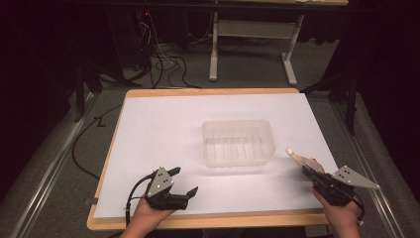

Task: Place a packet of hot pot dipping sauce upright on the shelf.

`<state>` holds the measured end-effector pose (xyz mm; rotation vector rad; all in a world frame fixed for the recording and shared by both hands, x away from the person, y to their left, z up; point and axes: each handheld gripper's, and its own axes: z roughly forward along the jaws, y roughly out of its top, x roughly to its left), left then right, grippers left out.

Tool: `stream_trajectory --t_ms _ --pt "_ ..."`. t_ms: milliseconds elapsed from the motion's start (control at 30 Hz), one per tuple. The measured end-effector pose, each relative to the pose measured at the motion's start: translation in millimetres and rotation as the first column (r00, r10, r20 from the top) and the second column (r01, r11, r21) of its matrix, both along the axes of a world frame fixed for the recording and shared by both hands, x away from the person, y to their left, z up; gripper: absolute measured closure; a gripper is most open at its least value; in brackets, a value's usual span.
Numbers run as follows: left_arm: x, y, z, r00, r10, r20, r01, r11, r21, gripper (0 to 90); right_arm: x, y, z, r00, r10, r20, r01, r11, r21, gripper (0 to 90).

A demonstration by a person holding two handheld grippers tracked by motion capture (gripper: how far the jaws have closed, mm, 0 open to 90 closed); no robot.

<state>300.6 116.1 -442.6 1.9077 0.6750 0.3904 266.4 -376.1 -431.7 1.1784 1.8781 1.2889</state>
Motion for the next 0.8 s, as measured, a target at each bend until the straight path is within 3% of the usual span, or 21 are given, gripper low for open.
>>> stream_trajectory --t_ms 100,300,600,800 --pt "0.1 0.2 0.2 1.0 0.002 0.001 -0.002 1.0 -0.001 15.0 -4.7 -5.5 9.6 0.9986 -0.021 0.049 0.02 1.0 0.023 90.0" --pt "0.1 0.2 0.4 1.0 0.001 0.002 -0.001 1.0 0.0 15.0 -10.5 -11.0 21.1 0.9937 -0.044 0.103 0.036 0.997 0.075 90.0" --pt "0.4 0.7 0.5 1.0 0.002 0.004 -0.002 1.0 0.003 15.0 -14.4 -14.8 31.6 0.9872 -0.07 0.143 0.052 0.991 0.121 90.0" --pt "0.0 0.4 0.5 1.0 0.002 0.005 -0.002 1.0 0.003 15.0 -14.9 -8.8 36.0 0.9837 -0.057 0.171 0.036 0.991 0.128 90.0"
